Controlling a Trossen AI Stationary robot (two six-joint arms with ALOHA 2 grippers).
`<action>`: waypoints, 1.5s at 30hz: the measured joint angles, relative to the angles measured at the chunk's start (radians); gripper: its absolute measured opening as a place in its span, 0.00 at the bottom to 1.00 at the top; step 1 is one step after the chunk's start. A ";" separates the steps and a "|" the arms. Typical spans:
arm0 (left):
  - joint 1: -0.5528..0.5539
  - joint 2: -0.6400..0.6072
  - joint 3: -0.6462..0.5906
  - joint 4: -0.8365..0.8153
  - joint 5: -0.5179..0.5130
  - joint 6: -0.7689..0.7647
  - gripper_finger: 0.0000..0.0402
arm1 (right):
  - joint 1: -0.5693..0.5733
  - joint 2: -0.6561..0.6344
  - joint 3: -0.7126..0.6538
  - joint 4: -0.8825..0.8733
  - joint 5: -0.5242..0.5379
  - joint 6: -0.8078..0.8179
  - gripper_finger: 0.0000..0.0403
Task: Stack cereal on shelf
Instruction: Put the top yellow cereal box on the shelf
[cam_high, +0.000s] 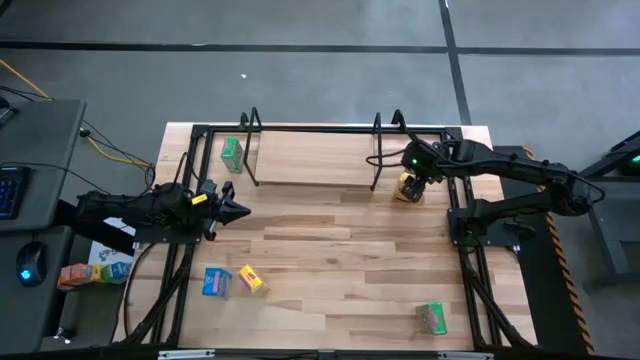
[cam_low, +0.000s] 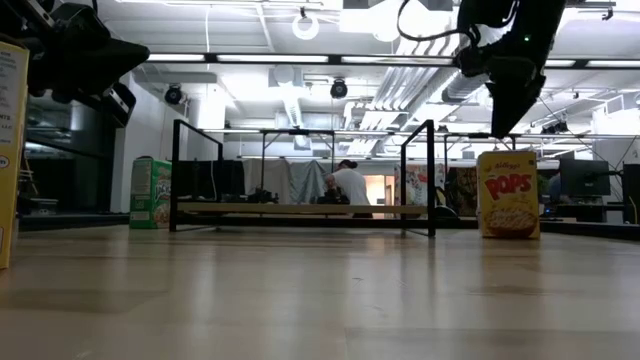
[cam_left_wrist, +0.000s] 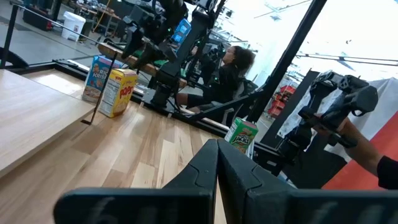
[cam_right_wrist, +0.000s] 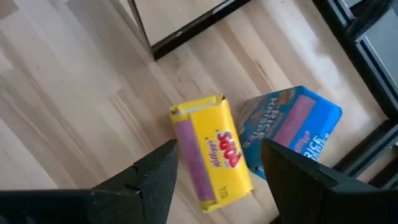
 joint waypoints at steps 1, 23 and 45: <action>0.000 0.000 0.000 0.000 0.000 0.000 0.00 | 0.000 0.000 0.000 0.005 -0.008 0.002 0.55; 0.000 0.000 0.000 0.000 0.000 0.000 0.00 | 0.000 0.067 0.000 0.013 0.014 -0.008 0.55; 0.000 0.000 0.000 0.000 0.000 0.000 0.00 | -0.001 0.243 -0.001 -0.007 -0.041 -0.044 0.55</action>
